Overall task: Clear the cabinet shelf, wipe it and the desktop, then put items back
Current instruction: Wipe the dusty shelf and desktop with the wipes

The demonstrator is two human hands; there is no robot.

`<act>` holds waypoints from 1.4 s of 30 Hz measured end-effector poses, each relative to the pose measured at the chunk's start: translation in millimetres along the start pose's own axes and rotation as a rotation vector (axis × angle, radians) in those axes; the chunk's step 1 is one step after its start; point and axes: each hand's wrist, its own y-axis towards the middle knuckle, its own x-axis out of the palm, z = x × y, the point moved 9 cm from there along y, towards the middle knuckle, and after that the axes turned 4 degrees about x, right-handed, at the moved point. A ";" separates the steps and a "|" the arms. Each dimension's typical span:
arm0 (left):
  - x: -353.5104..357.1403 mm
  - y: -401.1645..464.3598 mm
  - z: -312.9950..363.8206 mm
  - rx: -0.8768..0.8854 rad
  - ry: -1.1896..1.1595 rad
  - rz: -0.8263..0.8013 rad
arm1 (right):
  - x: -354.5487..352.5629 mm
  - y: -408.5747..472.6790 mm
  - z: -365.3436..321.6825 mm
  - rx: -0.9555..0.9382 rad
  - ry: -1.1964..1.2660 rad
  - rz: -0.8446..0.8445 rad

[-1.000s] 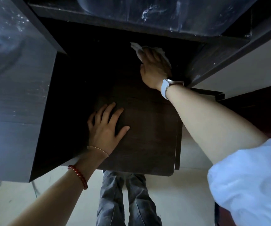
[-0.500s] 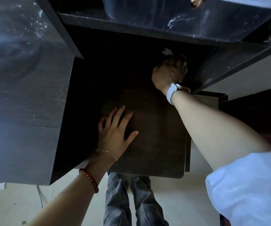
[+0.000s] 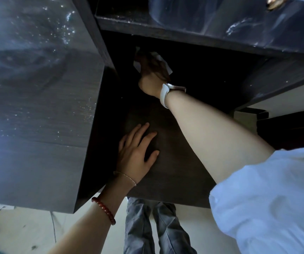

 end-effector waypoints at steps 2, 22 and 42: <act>0.0 -0.7 1.5 0.015 0.035 0.006 | 0.8 -1.1 0.2 -0.024 -0.016 -0.022; 5.7 -4.0 2.3 -0.014 0.189 -0.058 | -44.2 -70.4 142.5 0.522 -0.304 0.023; 8.0 -5.5 5.1 -0.022 0.198 -0.073 | -34.1 -77.1 146.2 0.626 -0.063 -0.015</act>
